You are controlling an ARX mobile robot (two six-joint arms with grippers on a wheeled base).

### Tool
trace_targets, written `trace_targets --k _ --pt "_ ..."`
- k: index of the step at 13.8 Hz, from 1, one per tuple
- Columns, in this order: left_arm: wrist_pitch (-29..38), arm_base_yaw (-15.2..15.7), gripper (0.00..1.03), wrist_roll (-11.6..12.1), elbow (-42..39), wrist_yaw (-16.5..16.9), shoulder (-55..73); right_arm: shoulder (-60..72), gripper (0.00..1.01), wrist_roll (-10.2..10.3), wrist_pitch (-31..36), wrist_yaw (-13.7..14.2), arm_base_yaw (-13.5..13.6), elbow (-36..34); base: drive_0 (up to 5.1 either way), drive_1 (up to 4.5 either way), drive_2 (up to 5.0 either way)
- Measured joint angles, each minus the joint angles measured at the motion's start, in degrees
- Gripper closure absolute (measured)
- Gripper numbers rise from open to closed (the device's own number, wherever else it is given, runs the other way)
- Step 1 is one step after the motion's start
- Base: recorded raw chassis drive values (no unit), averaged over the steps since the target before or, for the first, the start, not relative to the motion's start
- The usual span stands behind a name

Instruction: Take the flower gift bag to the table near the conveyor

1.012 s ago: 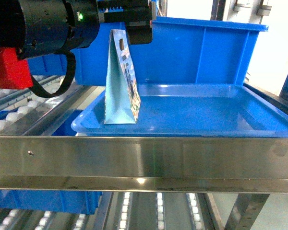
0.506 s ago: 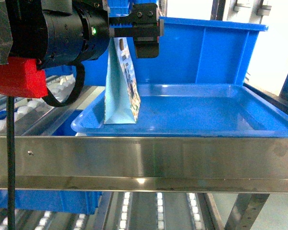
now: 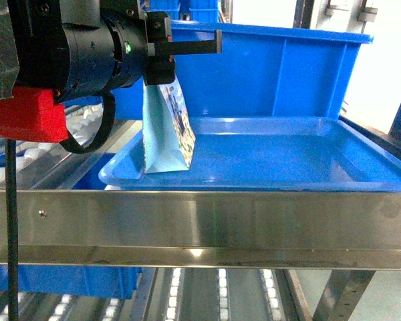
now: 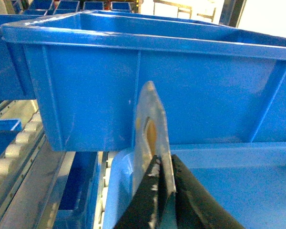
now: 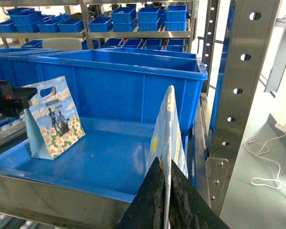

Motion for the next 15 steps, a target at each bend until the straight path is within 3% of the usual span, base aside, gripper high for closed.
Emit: trace_targets --k 1,3,5,9,11,15 --pt "0.5 0.0 1.01 0.0 -0.6 -0.8 0.0 0.0 0.98 0.0 0.0 0.0 0.0 0.0 0.0 0.0 0.0" --pt "2.7 0.5 1.01 0.6 -1.9 -1.8 -0.1 0.0 0.98 0.0 0.0 0.0 0.0 0.0 0.0 0.0 0.0" --pt "6.2 1.1 1.01 2.6 -4.0 -3.0 -0.9 0.0 0.98 0.0 0.0 0.0 0.0 0.0 0.0 0.0 0.0" --pt "14.3 1.9 1.01 9.7 -5.2 -2.1 -6.1 0.0 0.98 0.0 0.0 0.0 0.0 0.0 0.0 0.0 0.0" --pt "19.0 3.3 1.01 14.0 -10.8 -1.1 -13.0 0.0 0.98 0.0 0.0 0.0 0.0 0.0 0.0 0.0 0.0" --pt "20.1 7.4 1.01 17.1 -22.0 2.5 -27.1 0.0 0.98 0.0 0.0 0.0 0.0 0.0 0.0 0.0 0.0"
